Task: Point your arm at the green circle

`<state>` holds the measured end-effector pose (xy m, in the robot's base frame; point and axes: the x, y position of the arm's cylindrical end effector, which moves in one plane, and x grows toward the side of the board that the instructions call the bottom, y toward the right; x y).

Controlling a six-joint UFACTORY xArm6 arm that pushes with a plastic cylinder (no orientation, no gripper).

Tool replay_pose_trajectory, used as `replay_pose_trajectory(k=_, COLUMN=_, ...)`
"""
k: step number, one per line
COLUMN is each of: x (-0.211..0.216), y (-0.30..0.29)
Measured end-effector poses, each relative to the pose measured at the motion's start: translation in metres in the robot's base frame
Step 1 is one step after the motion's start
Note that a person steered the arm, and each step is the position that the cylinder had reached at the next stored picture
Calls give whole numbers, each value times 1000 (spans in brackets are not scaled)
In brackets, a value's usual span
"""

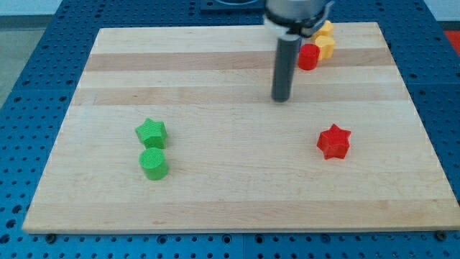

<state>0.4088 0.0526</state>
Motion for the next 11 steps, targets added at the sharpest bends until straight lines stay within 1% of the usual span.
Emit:
replay_pose_trajectory(k=2, x=84, y=-81)
replay_pose_trajectory(k=3, x=104, y=-104)
replay_pose_trajectory(k=4, x=105, y=-104)
replay_pose_trajectory(k=5, x=148, y=-104)
replay_pose_trajectory(k=6, x=166, y=-110)
replay_pose_trajectory(k=8, x=166, y=-150)
replay_pose_trajectory(k=10, x=147, y=-207)
replay_pose_trajectory(k=11, x=144, y=-207)
